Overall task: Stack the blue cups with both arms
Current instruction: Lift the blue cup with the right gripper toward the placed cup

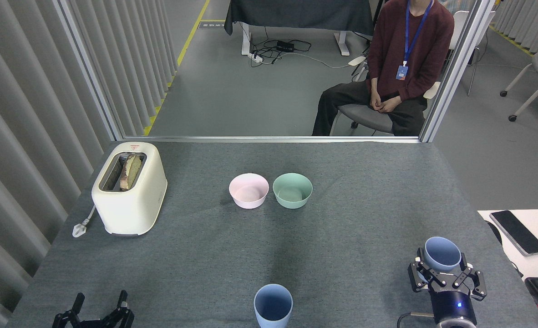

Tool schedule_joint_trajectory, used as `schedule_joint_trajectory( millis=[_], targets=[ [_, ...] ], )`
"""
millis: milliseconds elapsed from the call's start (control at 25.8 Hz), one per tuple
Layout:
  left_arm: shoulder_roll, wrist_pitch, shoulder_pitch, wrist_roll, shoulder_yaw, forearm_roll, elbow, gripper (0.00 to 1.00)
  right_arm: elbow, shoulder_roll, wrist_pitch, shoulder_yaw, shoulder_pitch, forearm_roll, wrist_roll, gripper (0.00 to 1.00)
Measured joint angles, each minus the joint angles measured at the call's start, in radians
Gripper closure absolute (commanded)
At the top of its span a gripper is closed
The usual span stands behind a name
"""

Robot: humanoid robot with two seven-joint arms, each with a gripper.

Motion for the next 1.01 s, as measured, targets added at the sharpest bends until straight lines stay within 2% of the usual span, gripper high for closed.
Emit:
schedule_joint_trajectory(
  millis=[116, 194, 271, 388, 465, 543, 659, 775, 891, 1008],
  targets=[
    [0.001, 0.0, -0.001, 0.004, 0.0, 0.0, 0.0, 0.01, -0.027, 0.004, -0.015, 0.018, 0.007, -0.002, -0.007, 0.55],
    [0.001, 0.001, -0.003, 0.005, 0.001, 0.0, 0.0, 0.01, -0.105, 0.005, -0.047, 0.031, 0.042, -0.004, -0.021, 0.58],
    [0.001, 0.001, -0.005, 0.006, 0.001, -0.001, -0.001, 0.01, -0.244, 0.01, -0.089, 0.041, 0.112, -0.005, -0.026, 0.59],
    [0.001, 0.002, -0.006, 0.008, 0.001, -0.002, -0.001, 0.01, -0.522, 0.016, -0.152, 0.073, 0.214, -0.004, -0.03, 0.6],
    [0.0, 0.002, -0.006, 0.01, 0.0, -0.003, -0.001, 0.01, -0.681, 0.019, -0.201, 0.127, 0.249, 0.001, 0.002, 0.62],
    [0.0, 0.002, -0.004, 0.012, 0.0, -0.004, -0.001, 0.01, -0.783, 0.028, -0.232, 0.196, 0.256, 0.024, 0.036, 0.63],
    [0.0, 0.002, -0.002, 0.014, 0.0, -0.005, -0.002, 0.01, -0.862, 0.077, -0.262, 0.32, 0.241, 0.111, 0.083, 0.63],
    [0.001, 0.002, 0.003, 0.016, 0.0, -0.006, -0.002, 0.01, -0.898, 0.124, -0.286, 0.444, 0.248, 0.204, 0.127, 0.63],
    [0.001, 0.002, 0.007, 0.024, 0.0, -0.007, -0.001, 0.01, -0.909, 0.168, -0.298, 0.509, 0.291, 0.268, 0.176, 0.63],
    [0.003, 0.002, 0.01, 0.028, 0.0, -0.007, 0.0, 0.01, -0.912, 0.195, -0.304, 0.529, 0.335, 0.3, 0.209, 0.63]
  ],
)
